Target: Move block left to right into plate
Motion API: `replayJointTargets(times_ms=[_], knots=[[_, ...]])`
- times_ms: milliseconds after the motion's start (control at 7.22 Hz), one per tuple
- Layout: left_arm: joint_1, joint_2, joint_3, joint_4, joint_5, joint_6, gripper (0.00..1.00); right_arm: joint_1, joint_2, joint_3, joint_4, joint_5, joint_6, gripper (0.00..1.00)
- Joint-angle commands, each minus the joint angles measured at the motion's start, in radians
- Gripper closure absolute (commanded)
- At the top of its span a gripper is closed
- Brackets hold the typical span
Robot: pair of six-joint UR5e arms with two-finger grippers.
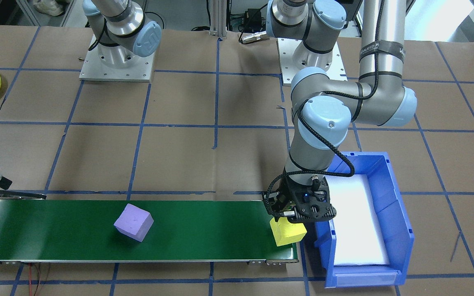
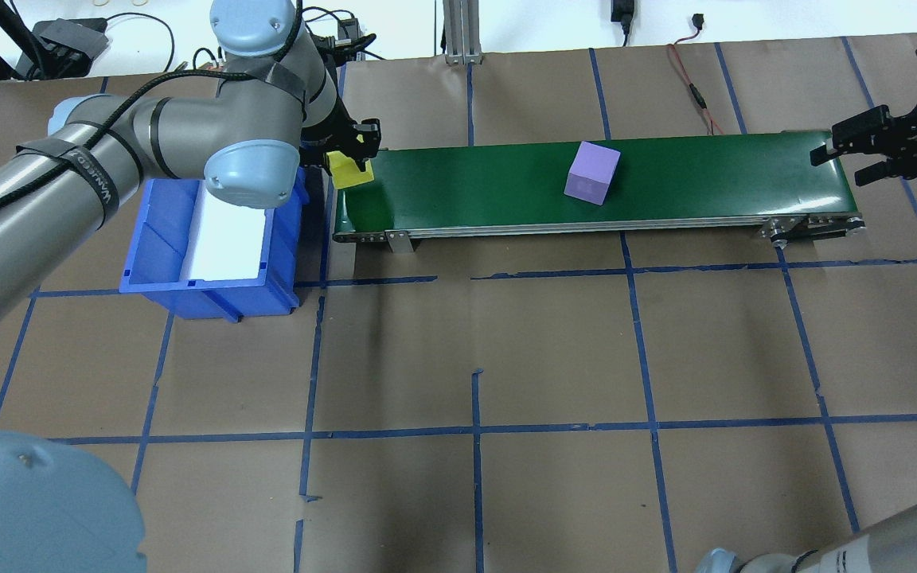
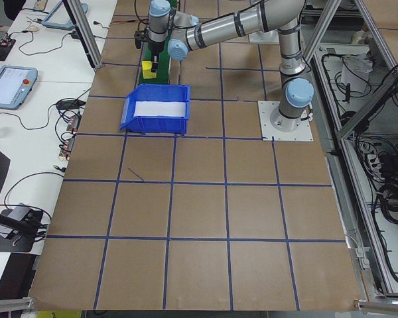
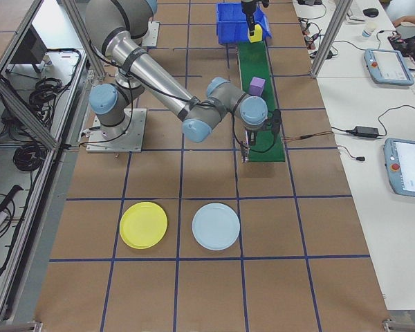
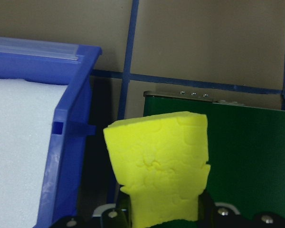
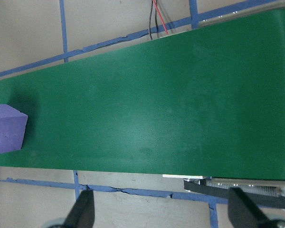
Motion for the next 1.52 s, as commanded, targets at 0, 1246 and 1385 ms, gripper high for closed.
replayJointTargets(times_ms=[0,1246,1385], knots=[[-0.018,-0.018,-0.001,0.003,-0.004,-0.002,0.65,-0.004,-0.007,0.016,-0.005,0.003,0.012,0.00],[0.009,0.316,-0.004,-0.334,0.013,0.006,0.00,-0.004,-0.007,0.041,-0.008,0.005,0.017,0.00],[0.038,0.371,-0.002,-0.397,0.013,0.006,0.00,-0.004,-0.004,0.038,-0.008,0.003,0.017,0.00]])
